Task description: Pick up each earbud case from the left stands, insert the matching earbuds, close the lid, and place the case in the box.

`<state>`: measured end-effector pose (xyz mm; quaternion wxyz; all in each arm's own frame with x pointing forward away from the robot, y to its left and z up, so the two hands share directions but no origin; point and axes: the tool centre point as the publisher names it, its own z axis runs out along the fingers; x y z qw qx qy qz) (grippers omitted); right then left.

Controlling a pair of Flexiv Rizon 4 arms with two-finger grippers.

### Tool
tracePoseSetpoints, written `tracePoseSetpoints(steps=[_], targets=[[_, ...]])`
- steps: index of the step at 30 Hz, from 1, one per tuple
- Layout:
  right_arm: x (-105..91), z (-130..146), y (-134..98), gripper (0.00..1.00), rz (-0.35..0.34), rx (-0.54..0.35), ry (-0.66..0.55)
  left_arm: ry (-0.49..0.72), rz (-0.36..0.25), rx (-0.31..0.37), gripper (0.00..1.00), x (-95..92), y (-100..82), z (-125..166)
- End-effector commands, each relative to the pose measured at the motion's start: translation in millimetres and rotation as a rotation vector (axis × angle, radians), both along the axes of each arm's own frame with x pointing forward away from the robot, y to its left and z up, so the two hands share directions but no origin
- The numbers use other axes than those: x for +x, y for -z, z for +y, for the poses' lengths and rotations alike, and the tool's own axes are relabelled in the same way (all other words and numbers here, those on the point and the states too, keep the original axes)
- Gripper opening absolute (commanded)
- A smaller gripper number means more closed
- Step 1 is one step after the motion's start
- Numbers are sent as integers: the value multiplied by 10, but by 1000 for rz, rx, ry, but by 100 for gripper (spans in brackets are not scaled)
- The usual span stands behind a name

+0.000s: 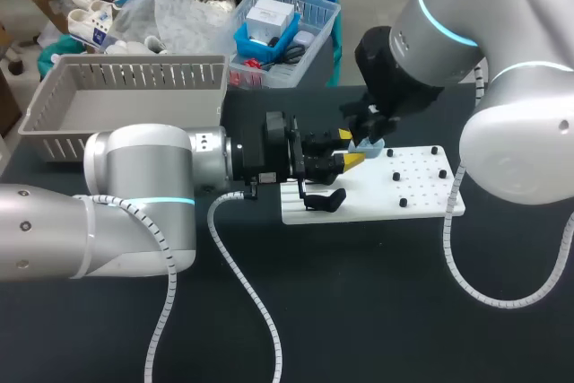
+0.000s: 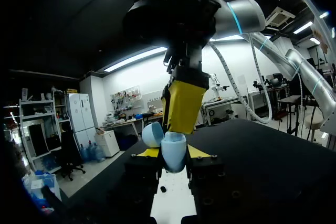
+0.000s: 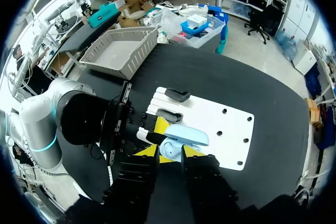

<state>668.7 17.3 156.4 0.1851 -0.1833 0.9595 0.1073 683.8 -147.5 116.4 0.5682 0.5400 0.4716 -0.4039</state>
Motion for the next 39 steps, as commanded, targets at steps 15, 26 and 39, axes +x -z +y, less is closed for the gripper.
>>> tracePoseSetpoints(steps=[15,26,39], targets=[[104,-135,-273,27,-73,10,40,-4,-2,-2,0,-10,1,0],[432,-244,-237,31,-78,-1,100,-4,-2,-2,0,-10,1,0],[583,-245,-85,28,-50,24,114,-4,-2,-2,0,-10,1,0]])
